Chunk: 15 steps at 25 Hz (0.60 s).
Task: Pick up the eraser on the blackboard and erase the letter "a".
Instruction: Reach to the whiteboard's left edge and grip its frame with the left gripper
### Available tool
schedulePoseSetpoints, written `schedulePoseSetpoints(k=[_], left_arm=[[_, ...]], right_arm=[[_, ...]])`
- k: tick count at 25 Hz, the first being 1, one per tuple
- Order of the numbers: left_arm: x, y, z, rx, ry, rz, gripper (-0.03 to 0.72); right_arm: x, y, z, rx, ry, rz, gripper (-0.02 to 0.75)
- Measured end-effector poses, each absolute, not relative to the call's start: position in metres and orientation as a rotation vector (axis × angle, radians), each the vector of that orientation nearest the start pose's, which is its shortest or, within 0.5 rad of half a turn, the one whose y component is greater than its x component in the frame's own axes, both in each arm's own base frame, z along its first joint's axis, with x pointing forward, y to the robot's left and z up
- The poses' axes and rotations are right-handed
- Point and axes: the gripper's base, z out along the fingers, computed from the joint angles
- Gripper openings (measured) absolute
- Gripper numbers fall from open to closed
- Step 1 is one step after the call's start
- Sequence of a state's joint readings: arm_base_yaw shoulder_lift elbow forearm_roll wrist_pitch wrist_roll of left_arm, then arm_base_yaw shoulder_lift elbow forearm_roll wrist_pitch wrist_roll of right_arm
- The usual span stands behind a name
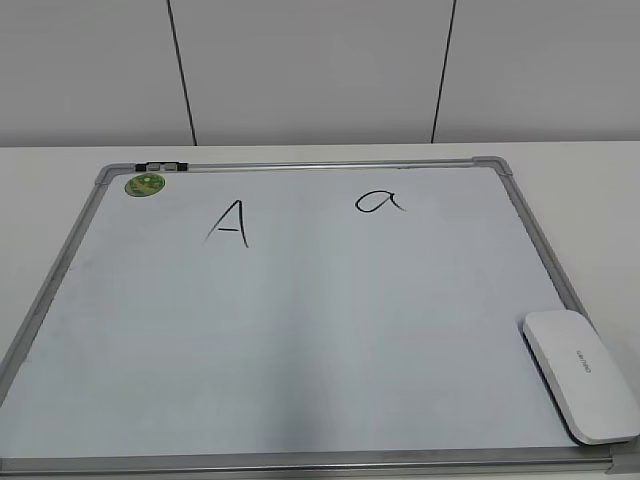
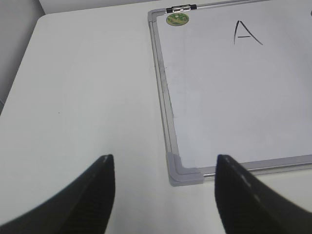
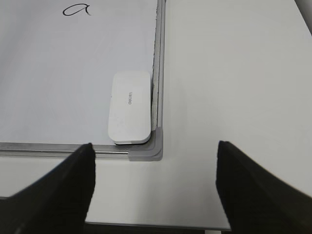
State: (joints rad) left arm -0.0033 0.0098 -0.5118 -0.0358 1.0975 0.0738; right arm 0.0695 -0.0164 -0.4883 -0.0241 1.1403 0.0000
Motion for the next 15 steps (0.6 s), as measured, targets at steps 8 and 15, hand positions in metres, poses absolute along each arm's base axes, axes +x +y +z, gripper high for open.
schedulePoseSetpoints(k=[8,15], left_arm=[[-0.0063,-0.0029,0.2777,0.083,2.077,0.0,0.473],[-0.0063,-0.0029,0.2777,0.083,2.077,0.0,0.473]], right_arm=[[-0.0094,-0.0027,0.2676,-0.071,2.118,0.012,0.573],[-0.0094,-0.0027,0.2676,-0.071,2.118,0.012,0.573]])
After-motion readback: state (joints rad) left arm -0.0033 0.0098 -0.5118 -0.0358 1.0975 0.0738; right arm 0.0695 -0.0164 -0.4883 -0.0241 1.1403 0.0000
